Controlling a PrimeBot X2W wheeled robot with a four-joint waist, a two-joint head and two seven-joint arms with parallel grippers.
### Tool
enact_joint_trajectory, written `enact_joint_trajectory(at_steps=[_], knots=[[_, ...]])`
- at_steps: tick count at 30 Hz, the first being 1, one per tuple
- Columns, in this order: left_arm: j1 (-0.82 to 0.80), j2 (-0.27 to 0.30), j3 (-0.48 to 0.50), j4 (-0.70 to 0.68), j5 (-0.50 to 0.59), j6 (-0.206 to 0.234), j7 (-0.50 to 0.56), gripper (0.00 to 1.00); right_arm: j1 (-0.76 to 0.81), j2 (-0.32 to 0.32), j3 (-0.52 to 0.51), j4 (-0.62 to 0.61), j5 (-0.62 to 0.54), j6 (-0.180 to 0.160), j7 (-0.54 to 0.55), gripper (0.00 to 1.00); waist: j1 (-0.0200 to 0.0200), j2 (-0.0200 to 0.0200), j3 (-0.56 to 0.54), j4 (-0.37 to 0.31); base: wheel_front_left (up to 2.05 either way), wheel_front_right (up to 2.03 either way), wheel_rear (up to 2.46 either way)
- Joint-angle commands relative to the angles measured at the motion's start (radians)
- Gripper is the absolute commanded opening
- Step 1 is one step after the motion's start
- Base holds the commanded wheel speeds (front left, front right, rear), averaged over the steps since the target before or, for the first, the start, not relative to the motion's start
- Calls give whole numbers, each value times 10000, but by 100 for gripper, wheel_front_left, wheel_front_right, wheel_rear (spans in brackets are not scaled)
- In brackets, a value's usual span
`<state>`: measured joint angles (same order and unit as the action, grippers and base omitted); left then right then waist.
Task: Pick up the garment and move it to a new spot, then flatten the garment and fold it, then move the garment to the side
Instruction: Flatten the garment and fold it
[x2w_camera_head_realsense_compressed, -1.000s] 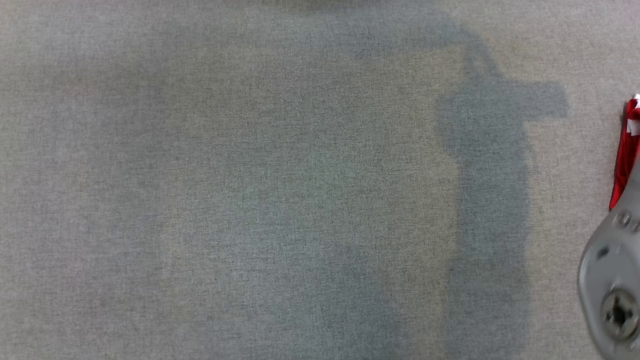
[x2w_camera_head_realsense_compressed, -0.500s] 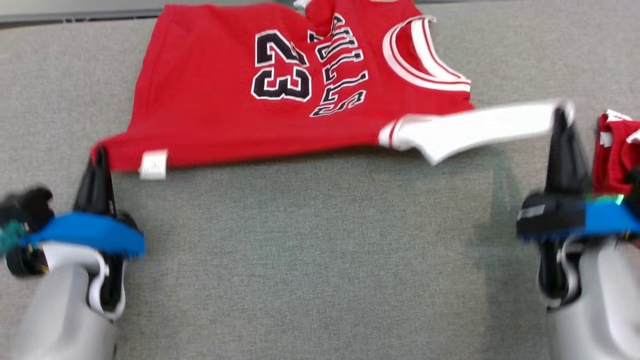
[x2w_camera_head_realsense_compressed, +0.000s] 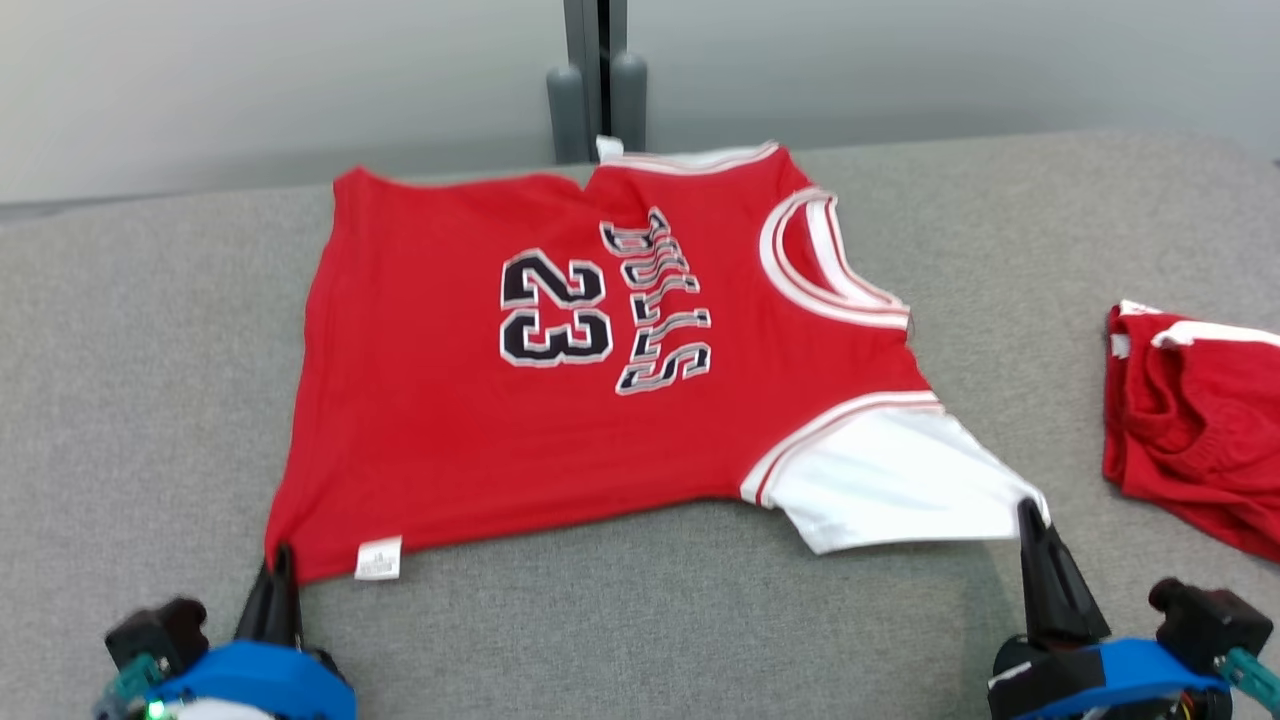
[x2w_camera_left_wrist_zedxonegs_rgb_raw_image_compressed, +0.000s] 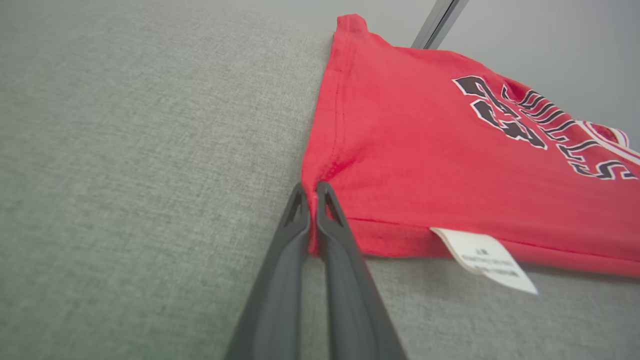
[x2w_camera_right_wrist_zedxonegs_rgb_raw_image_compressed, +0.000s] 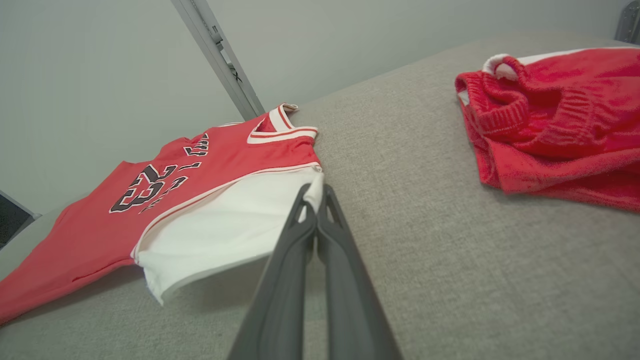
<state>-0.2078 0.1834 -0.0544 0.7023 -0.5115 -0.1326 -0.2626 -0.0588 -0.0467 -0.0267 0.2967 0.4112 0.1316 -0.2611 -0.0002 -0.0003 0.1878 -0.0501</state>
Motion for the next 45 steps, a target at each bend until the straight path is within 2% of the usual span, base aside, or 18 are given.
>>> enact_joint_trajectory(at_steps=[1, 11, 15, 18, 23, 31, 45], knots=[[333, -58, 138, 16, 128, 32, -25, 0, 310, -79, -23, 62, 119, -17, -55, 0, 2, 3, -351, -185, 0, 0, 0], [1727, -722, 954, -19, 735, 32, -26, 0, 1411, -73, 232, 485, 611, -12, -54, 0, 2, 3, -1483, -20, 0, 0, 0], [1912, -849, 1173, -212, 989, 31, -26, 0, 1677, -76, 246, 490, 672, -12, -54, 0, 2, 3, -1716, 31, 0, 0, 0], [1930, -781, 983, -560, 1366, 31, -26, 0, 1607, -73, 58, 316, 678, -12, -54, 0, 2, 3, -1720, 56, 0, 0, 0], [1413, -700, 743, -1063, 1621, 31, -26, 0, 902, -70, -71, 49, 468, -11, -54, 0, 2, 3, -1367, 156, 0, 0, 0], [198, -399, 341, -875, 1286, 31, -26, 0, -730, -70, -208, 319, 118, -11, -53, 0, 2, 3, -526, 374, 0, 0, 0], [-2085, 546, -1014, -303, 322, 31, -25, 0, -4190, -67, -554, 1805, -1219, -9, -53, 0, 2, 3, 1282, 670, 0, 0, 0]])
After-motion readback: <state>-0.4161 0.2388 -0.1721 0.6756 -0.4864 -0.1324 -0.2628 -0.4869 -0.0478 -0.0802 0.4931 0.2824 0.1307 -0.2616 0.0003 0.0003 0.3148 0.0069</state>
